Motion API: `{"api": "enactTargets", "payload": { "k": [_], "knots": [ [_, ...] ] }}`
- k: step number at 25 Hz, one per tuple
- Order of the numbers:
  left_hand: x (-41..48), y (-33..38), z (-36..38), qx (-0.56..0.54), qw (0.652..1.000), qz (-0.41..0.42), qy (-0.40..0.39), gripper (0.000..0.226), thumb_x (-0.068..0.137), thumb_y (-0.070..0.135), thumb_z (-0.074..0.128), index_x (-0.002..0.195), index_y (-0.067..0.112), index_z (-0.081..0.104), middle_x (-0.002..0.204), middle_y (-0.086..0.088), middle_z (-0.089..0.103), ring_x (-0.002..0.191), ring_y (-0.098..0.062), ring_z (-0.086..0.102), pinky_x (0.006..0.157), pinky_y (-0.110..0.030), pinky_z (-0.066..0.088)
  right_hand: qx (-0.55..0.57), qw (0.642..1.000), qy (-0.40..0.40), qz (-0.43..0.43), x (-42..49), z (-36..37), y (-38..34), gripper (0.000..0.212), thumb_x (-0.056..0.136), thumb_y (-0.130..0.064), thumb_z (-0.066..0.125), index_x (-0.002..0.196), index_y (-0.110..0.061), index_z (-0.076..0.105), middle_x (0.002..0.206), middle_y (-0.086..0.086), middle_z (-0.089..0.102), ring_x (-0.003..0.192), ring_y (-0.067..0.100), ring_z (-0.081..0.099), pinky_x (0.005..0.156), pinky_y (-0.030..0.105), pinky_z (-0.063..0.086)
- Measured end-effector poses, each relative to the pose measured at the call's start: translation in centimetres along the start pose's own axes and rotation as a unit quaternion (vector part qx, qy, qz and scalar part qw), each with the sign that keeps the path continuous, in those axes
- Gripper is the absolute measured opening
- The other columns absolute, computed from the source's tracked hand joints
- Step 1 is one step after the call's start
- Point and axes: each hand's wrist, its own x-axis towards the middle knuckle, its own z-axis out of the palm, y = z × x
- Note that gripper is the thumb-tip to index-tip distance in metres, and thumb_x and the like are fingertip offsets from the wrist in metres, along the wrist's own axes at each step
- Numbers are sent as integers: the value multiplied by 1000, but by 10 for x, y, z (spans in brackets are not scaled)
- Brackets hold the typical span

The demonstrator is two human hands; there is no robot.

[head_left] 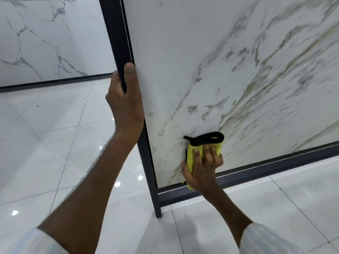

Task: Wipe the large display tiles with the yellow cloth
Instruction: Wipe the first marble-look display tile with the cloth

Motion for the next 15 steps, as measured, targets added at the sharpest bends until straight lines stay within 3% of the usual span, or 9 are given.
{"api": "enactTargets", "payload": {
  "k": [2, 5, 9, 13, 15],
  "knots": [
    [-1, 3, -3, 10, 1000, -3, 0, 39, 104, 51, 45, 75, 27, 36, 56, 21, 37, 58, -2, 33, 60, -13, 34, 23, 1000, -4, 17, 9, -6, -3, 78, 83, -46, 59, 151, -21, 32, 159, 10, 22, 144, 35, 23, 95, 66, 35],
    [0, 6, -3, 27, 1000, -3, -1, 33, 109, 43, 43, 79, 30, 43, 56, 28, 45, 59, 2, 41, 63, -9, 37, 80, 997, 23, 5, 97, -33, -8, 93, 69, -45, 54, 156, -26, 29, 161, 9, 24, 148, 31, 21, 102, 65, 34],
    [-2, 5, -5, 24, 1000, 15, 4, 32, 104, 50, 42, 79, 31, 43, 59, 30, 47, 60, 4, 42, 62, -8, 36, 81, 990, 112, 0, 224, -72, -10, 92, 65, -40, 59, 154, -20, 40, 158, 11, 38, 145, 31, 31, 110, 50, 28],
    [-6, 6, -5, 26, 999, 30, -3, 30, 103, 44, 38, 77, 30, 38, 56, 28, 44, 57, 4, 40, 60, -9, 35, 21, 994, 109, -10, 175, -47, -2, 75, 89, -45, 52, 158, -24, 33, 160, 9, 32, 146, 32, 31, 107, 58, 30],
    [-7, 8, -6, 22, 999, 38, 1, 29, 104, 43, 38, 77, 30, 38, 57, 28, 45, 58, 4, 40, 60, -8, 36, 5, 998, 65, -5, 118, -32, 5, 80, 90, -47, 54, 162, -27, 26, 162, 7, 27, 147, 33, 27, 108, 59, 27]
  ]
}}
